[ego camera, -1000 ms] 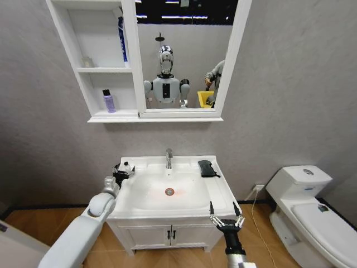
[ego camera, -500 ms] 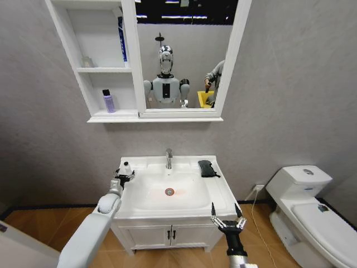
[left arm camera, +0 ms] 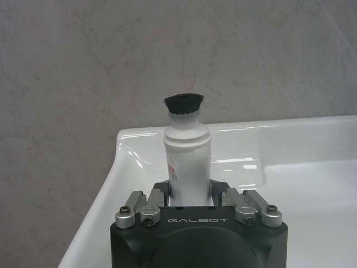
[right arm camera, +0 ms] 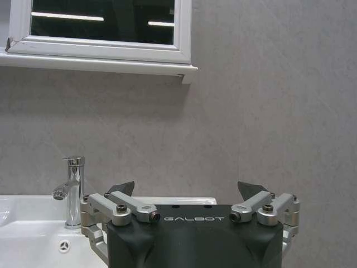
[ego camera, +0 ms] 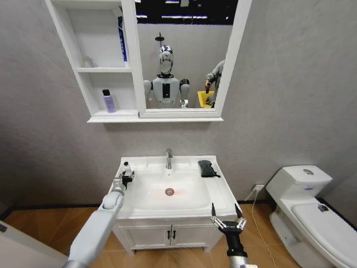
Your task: Move facial cleanser and shampoo from washbasin to cabinet, then wipe washbasin with towel.
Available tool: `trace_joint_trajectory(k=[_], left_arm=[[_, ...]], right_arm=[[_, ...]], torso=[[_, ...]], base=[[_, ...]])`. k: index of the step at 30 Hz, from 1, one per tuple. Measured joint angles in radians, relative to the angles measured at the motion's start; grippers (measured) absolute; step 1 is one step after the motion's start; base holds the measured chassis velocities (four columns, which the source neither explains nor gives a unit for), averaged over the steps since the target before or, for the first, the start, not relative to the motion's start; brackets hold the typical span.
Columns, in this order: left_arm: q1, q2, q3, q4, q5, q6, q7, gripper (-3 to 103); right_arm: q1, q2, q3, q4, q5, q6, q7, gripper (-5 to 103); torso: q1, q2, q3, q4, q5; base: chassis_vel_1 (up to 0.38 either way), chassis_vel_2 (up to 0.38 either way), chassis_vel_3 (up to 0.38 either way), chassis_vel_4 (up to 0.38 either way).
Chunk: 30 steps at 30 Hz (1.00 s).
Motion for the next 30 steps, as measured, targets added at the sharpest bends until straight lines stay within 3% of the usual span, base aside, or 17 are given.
trace_joint_trajectory(k=[2,8,14,15,17,18,21,22,24,25,27,30], left_arm=[[0.0,0.001,-0.001,-0.004,-0.003,0.001,0.001,34],[0.017,0.025,-0.008,-0.071,-0.026,0.016,-0.003,32],[0.038,0.11,-0.007,-0.261,-0.044,0.045,-0.019,32],[0.035,0.179,-0.005,-0.372,-0.086,0.076,-0.028,32],[0.017,0.26,-0.008,-0.485,-0.154,0.121,-0.032,32],[0.017,0.26,-0.008,-0.485,-0.154,0.121,-0.032,32],[-0.064,0.427,-0.029,-0.656,-0.322,0.246,-0.023,32],[-0.064,0.427,-0.029,-0.656,-0.322,0.246,-0.023,32],[-0.162,0.509,-0.019,-0.696,-0.429,0.348,-0.025,32],[-0.162,0.509,-0.019,-0.696,-0.429,0.348,-0.025,32],[-0.341,0.569,0.029,-0.679,-0.552,0.454,-0.03,32],[-0.429,0.584,0.061,-0.645,-0.604,0.497,-0.026,32]], right_arm=[[0.0,0.001,0.0,0.0,-0.001,0.0,0.0,100],[0.0,0.002,-0.001,0.0,-0.002,0.0,0.001,100],[0.004,0.005,-0.006,-0.005,-0.01,0.0,0.001,100],[0.007,0.01,-0.011,-0.006,-0.016,-0.002,0.0,100],[0.011,0.015,-0.017,-0.007,-0.024,-0.004,-0.001,100],[0.011,0.015,-0.017,-0.007,-0.024,-0.004,-0.001,100],[0.013,0.024,-0.028,-0.011,-0.041,-0.007,-0.004,100],[0.013,0.024,-0.028,-0.011,-0.041,-0.007,-0.004,100],[0.013,0.029,-0.033,-0.011,-0.048,-0.007,-0.005,100],[0.013,0.029,-0.033,-0.011,-0.048,-0.007,-0.005,100],[0.01,0.032,-0.035,-0.011,-0.051,-0.006,-0.005,100],[0.008,0.032,-0.034,-0.011,-0.051,-0.004,-0.004,100]], torso=[[0.0,0.0,0.0,0.0,-0.0001],[0.0,0.0,0.0,0.0,-0.0002],[0.0,0.0,0.0,0.0,-0.0002],[0.0,0.0,0.0,0.0,-0.0005],[0.0,0.0,0.0,0.0,-0.0005],[0.0,0.0,0.0,0.0,-0.0005],[0.0,0.0,0.0,0.0002,0.0002],[0.0,0.0,0.0,0.0002,0.0002],[0.0,0.0,0.0,0.0003,-0.0003],[0.0,0.0,0.0,0.0003,-0.0003],[0.0,0.0,0.0,-0.0001,0.0001],[0.0,0.0,0.0,0.0,0.0]], base=[[0.0,0.0,0.0,0.0],[0.0,0.0,0.0,0.0],[0.0,0.0,0.0,0.0],[0.0,0.0,0.0,0.0],[0.0,0.0,0.0,0.0],[0.0,0.0,0.0,0.0],[0.0,0.0,0.0,0.0],[0.0,0.0,0.0,0.0],[0.0,0.0,0.0,0.0],[0.0,0.0,0.0,0.0],[0.0,0.0,0.0,0.0],[0.0,0.0,0.0,0.0]])
